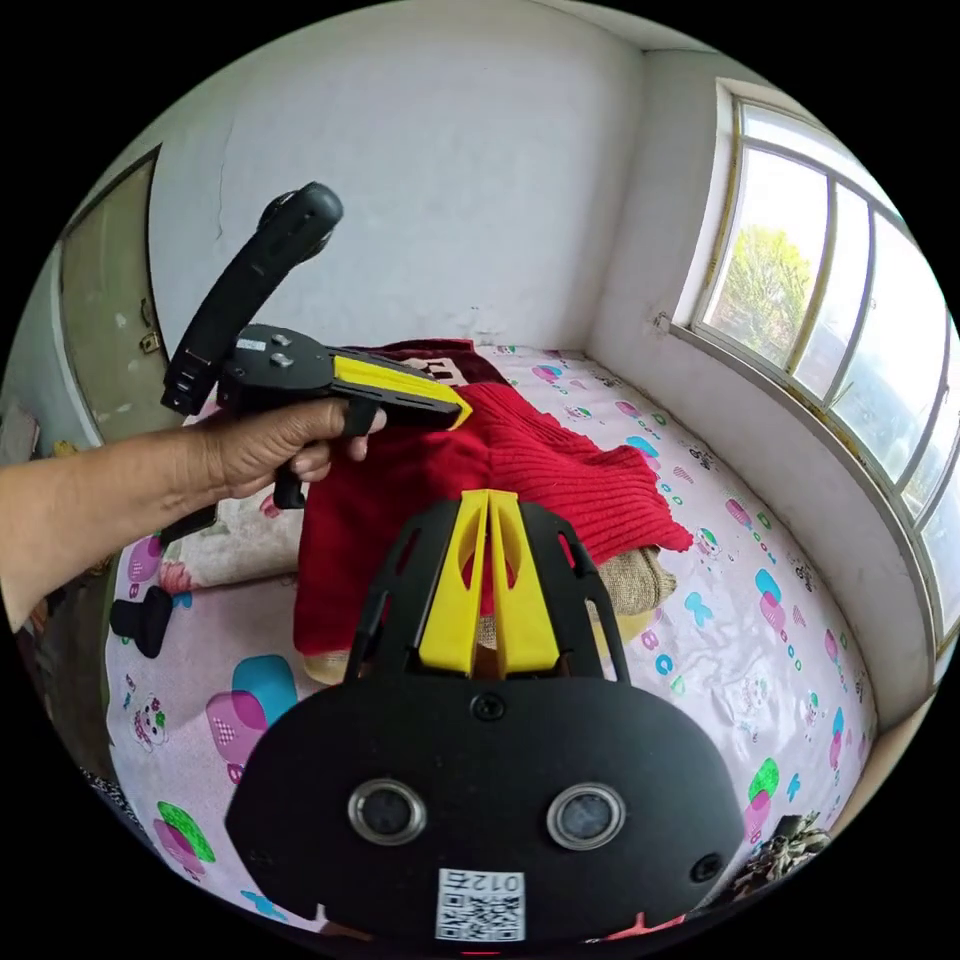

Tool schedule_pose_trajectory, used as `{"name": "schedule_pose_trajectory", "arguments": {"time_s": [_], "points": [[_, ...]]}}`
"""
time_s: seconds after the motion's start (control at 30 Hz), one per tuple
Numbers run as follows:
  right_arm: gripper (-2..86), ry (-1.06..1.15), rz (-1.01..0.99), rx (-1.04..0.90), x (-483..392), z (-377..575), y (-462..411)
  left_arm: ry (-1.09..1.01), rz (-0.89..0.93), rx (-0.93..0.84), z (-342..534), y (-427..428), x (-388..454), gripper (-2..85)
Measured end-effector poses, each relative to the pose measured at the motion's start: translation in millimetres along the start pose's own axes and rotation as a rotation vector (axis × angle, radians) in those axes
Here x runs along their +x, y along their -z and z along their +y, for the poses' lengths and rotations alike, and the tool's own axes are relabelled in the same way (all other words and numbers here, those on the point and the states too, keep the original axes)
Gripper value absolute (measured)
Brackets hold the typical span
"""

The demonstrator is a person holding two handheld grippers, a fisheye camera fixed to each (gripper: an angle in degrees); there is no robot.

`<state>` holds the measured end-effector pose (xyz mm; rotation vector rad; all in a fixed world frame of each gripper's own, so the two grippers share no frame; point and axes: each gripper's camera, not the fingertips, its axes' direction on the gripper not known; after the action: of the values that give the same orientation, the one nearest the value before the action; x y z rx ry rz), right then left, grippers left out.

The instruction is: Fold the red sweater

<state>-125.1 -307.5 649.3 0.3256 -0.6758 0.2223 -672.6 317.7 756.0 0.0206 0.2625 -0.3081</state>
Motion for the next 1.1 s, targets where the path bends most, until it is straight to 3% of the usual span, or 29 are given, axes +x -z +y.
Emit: {"name": "schedule_pose_trajectory", "arguments": {"time_s": [0.17,0.27,0.43,0.6,0.8,1.1], "points": [[0.6,-0.021,0.054,0.146,10,17,124,0.158,0.136,0.291,41,73,-18,0.2],[0.5,-0.064,-0.005,0.186,4,61,211,0.128,0.232,0.353,91,114,2,0.2],[0.2,-0.234,0.106,0.105,-25,206,328,0.112,0.409,0.236,216,138,67,0.1],[0.0,-0.559,0.223,-0.069,-44,412,470,0.136,0.645,-0.013,374,139,178,0.0],[0.1,-0.706,0.487,-0.245,-30,563,654,0.055,0.944,-0.315,487,152,324,-0.2],[2.8,-0.835,0.733,-0.192,106,661,869,-0.166,0.911,-0.371,521,172,463,-0.2]]}}
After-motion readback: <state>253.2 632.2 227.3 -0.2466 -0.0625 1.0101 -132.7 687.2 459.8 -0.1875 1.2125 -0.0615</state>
